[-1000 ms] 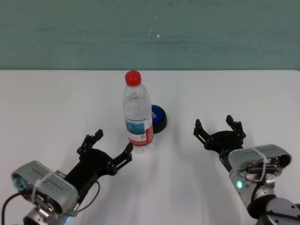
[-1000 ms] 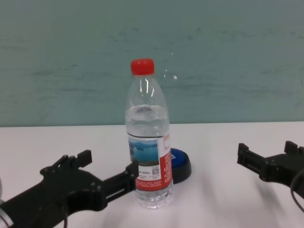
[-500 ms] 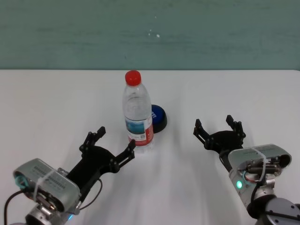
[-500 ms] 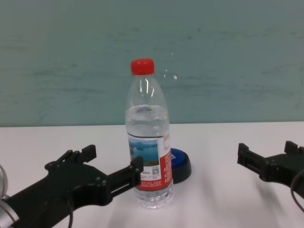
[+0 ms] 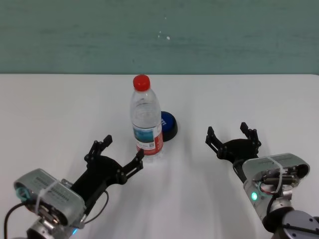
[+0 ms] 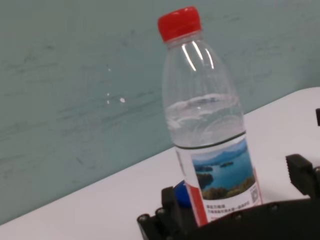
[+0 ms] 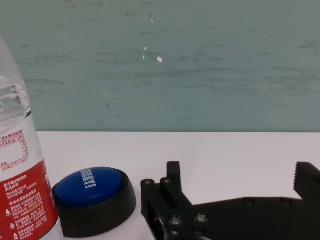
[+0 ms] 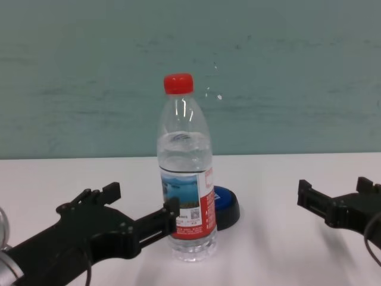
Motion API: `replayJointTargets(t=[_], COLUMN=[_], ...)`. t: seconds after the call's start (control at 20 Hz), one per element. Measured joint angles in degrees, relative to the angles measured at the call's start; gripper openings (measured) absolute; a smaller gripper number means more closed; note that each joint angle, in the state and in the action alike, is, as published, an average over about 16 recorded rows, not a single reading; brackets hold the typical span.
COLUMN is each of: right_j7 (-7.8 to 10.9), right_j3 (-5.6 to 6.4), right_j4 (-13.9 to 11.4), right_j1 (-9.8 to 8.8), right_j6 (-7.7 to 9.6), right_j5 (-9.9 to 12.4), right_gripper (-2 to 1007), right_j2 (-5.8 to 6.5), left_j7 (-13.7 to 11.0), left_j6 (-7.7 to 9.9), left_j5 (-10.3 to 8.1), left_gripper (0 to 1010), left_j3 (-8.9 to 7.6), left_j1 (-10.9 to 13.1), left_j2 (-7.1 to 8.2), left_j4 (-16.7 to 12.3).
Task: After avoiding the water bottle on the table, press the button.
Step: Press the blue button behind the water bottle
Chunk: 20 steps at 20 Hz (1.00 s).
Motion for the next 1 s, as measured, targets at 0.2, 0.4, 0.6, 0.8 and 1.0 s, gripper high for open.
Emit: replayJointTargets(t=[0.2, 0.4, 0.6, 0.8, 1.0], right_j7=[0.0, 0.0, 0.0, 0.0, 0.0], right_j3=[0.0, 0.0, 0.0, 0.0, 0.0], right_j4=[0.0, 0.0, 0.0, 0.0, 0.0], right_j1=[0.0, 0.0, 0.0, 0.0, 0.0], right_j6=[0.0, 0.0, 0.0, 0.0, 0.0], right_j5=[0.0, 0.0, 0.0, 0.0, 0.0], right_gripper=[1004, 1004, 1004, 1004, 1004], right_j2=[0.0, 0.0, 0.0, 0.0, 0.0], left_j7=[0.0, -0.1, -0.4, -0.9, -1.6], left_j6=[-0.23, -0.65, -1.29, -1.88, -2.3], left_j5=[-0.11, -0.45, -1.03, -1.94, -3.03], left_gripper=[1000, 1000, 1000, 1000, 1000], left_j3=[-0.71, -1.95, -3.54, -5.2, -6.59], left_j1=[1.4, 3.3, 5.2, 6.5, 6.8], left_j2=[0.63, 1.62, 2.8, 3.83, 4.58], left_j4=[-1.3, -2.9, -4.5, -5.2, -4.9])
